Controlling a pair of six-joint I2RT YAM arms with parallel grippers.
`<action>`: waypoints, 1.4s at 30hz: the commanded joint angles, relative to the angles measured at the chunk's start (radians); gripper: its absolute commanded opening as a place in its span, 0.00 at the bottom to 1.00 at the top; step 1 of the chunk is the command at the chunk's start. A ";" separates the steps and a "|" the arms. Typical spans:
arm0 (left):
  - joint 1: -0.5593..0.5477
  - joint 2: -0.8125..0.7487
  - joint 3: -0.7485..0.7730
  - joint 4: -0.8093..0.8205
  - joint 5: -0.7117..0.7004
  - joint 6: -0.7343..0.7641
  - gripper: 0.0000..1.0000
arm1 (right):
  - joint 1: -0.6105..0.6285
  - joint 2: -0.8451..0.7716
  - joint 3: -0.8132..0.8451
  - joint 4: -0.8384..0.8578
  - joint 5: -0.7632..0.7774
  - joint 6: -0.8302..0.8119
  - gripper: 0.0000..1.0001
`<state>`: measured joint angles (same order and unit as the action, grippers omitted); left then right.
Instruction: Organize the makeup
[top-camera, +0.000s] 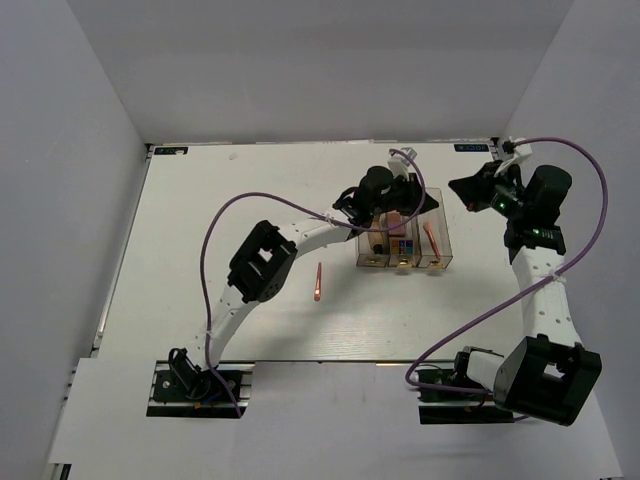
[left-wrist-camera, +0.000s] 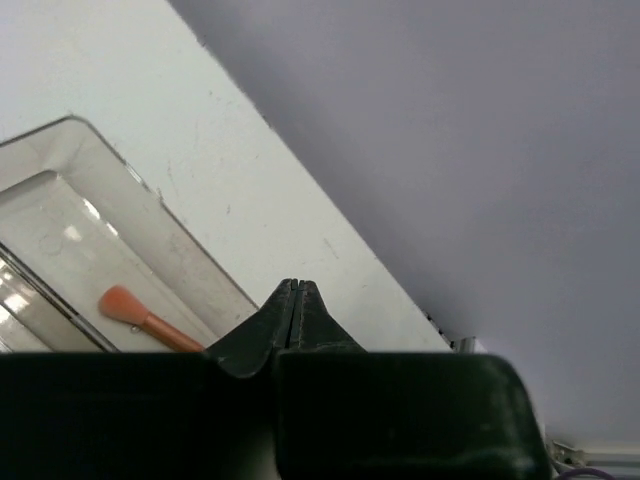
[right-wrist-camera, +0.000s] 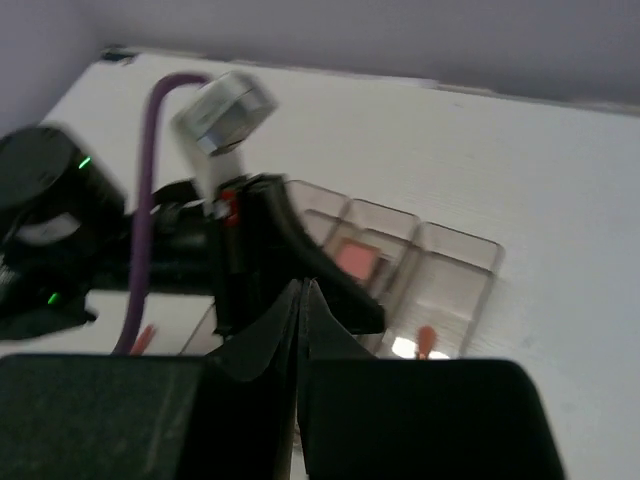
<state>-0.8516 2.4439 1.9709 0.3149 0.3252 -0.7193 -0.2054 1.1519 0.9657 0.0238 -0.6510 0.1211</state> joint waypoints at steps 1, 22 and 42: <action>-0.001 -0.192 0.054 -0.045 0.002 0.060 0.07 | 0.000 0.002 -0.002 0.103 -0.486 -0.092 0.00; 0.048 -1.281 -0.865 -0.843 -0.722 -0.072 0.71 | 0.377 0.242 -0.213 1.436 -1.038 0.492 0.16; 0.048 -1.740 -1.041 -1.206 -0.887 -0.413 0.95 | 0.652 0.661 0.232 1.861 -1.035 1.204 0.20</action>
<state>-0.8070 0.6731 0.9287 -0.8761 -0.5430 -1.1053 0.4332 1.8454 1.1030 1.2873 -1.4990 1.2221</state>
